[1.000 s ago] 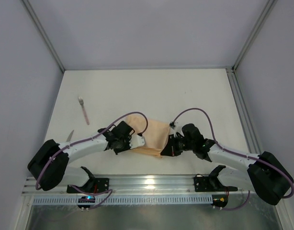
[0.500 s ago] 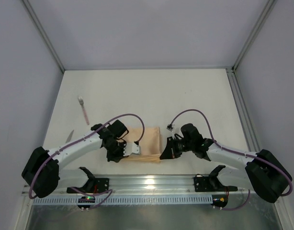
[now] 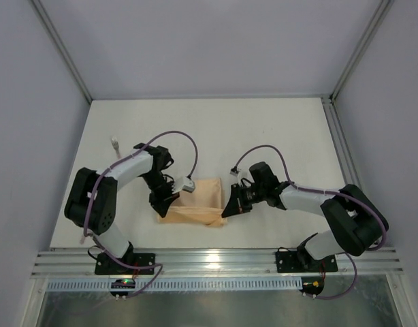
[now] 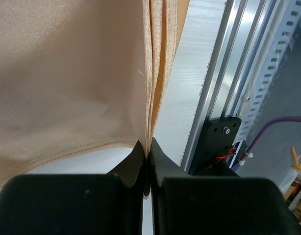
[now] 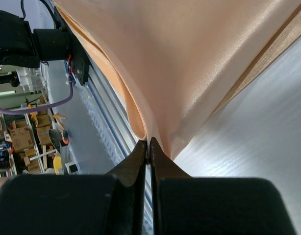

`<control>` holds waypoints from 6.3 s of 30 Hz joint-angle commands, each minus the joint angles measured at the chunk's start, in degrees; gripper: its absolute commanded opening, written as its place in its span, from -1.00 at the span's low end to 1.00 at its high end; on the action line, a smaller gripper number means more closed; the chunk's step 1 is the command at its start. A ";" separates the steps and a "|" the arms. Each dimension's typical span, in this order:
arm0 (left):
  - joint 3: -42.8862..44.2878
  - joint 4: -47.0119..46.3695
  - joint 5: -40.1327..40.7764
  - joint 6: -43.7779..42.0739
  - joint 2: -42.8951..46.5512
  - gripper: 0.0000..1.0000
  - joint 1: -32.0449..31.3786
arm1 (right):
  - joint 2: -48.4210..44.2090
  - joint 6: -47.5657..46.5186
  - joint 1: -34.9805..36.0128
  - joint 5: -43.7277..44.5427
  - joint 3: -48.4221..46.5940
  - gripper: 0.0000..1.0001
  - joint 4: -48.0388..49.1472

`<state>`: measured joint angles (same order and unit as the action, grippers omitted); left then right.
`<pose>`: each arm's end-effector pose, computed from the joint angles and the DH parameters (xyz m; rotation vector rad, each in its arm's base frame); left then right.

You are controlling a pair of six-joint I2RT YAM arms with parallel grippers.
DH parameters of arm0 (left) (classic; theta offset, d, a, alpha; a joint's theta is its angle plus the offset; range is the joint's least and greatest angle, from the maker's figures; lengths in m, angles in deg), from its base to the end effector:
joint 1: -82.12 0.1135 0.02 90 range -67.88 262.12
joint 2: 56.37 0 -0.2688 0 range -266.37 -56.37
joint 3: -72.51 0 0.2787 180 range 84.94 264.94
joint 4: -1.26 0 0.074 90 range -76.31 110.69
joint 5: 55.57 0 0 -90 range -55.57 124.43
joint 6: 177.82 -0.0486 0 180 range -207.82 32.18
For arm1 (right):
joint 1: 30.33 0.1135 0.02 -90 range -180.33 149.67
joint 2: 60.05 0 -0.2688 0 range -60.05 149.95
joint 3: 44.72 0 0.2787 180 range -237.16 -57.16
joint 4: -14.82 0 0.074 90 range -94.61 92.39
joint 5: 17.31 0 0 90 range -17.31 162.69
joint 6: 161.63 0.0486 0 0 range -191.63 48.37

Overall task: Fold the napkin into a case and place the utensils inside
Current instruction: Fold the lower triangle-folded napkin at the center of the board.

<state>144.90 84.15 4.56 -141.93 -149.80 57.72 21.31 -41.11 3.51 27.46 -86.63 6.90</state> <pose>0.2343 -0.1329 0.1690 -1.7770 -2.3252 0.8457 0.2035 0.1780 0.1225 -0.4886 2.5391 1.4302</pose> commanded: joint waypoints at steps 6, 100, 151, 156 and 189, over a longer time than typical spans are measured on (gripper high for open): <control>4.54 1.88 -0.19 -3.64 -8.25 -0.99 5.42 | 5.64 -1.96 -2.55 -2.49 -5.68 -0.92 2.08; 2.88 -6.01 -1.35 3.81 -9.32 -0.48 13.86 | 13.11 2.09 3.25 -4.69 -7.61 -0.94 2.25; -5.12 -10.95 6.31 10.95 2.55 -0.45 7.35 | 20.06 2.96 1.66 -0.47 -9.81 -0.94 2.78; -3.46 -8.41 5.61 10.51 2.72 -1.00 7.44 | 20.07 1.65 1.66 -0.91 -10.25 -0.94 0.77; -4.06 -21.41 9.04 14.82 -2.20 -1.00 11.31 | 9.70 -13.82 1.75 11.03 -21.50 0.03 -21.65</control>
<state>142.13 65.90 12.74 -126.43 -153.25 68.76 34.23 -53.29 5.44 32.86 -106.21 -10.80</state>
